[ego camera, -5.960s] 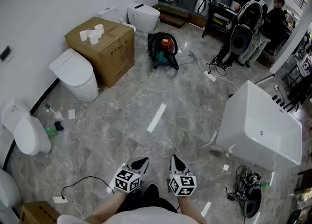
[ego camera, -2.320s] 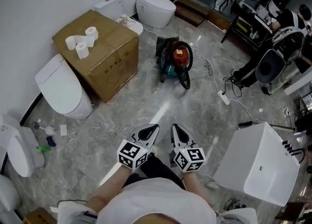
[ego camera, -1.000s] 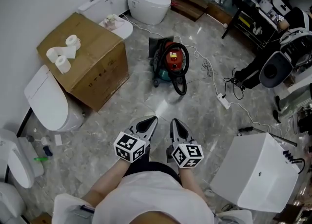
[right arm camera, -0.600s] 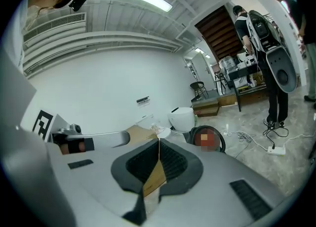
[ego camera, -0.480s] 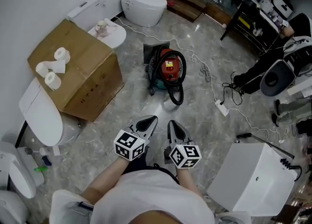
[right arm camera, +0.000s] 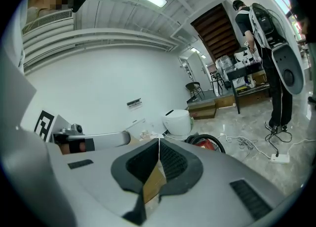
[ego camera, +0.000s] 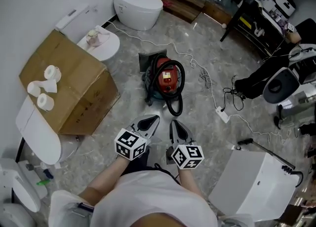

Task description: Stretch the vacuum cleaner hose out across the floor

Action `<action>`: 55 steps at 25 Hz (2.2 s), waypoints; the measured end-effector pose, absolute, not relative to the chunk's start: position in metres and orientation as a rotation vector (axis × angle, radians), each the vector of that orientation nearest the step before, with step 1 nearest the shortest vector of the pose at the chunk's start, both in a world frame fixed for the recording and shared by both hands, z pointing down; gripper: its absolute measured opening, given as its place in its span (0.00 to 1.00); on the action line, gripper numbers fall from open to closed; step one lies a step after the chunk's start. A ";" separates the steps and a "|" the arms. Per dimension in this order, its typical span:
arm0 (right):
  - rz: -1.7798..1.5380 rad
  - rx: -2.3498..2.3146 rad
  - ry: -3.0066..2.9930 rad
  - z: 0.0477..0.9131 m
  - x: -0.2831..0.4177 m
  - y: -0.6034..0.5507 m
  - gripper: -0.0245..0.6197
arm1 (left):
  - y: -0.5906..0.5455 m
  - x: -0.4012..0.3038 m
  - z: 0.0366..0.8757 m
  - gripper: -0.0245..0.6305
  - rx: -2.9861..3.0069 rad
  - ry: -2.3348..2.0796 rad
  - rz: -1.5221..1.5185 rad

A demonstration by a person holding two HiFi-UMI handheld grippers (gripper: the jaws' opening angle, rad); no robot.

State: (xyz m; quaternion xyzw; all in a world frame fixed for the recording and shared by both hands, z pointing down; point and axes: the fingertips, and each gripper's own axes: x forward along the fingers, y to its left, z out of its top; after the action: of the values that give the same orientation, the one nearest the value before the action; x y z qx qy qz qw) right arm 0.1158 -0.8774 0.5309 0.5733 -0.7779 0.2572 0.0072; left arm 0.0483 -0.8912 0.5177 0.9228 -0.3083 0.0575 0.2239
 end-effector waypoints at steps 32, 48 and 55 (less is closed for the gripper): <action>0.709 1.556 -2.492 0.557 0.136 -1.091 0.06 | -1.072 0.036 0.557 0.05 2.584 -0.986 0.260; 0.936 1.545 -2.474 0.672 0.167 -1.185 0.06 | -1.125 0.075 0.665 0.05 2.575 -0.923 0.405; 1.021 1.472 -2.442 0.726 0.162 -1.219 0.06 | -1.157 0.070 0.711 0.05 2.515 -0.966 0.398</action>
State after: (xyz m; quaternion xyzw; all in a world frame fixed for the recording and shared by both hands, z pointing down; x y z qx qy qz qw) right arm 0.1616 -1.2188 0.7255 0.4853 -0.8050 0.3367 0.0566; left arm 0.0696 -1.1568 0.7110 0.9034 -0.3470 0.1429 0.2075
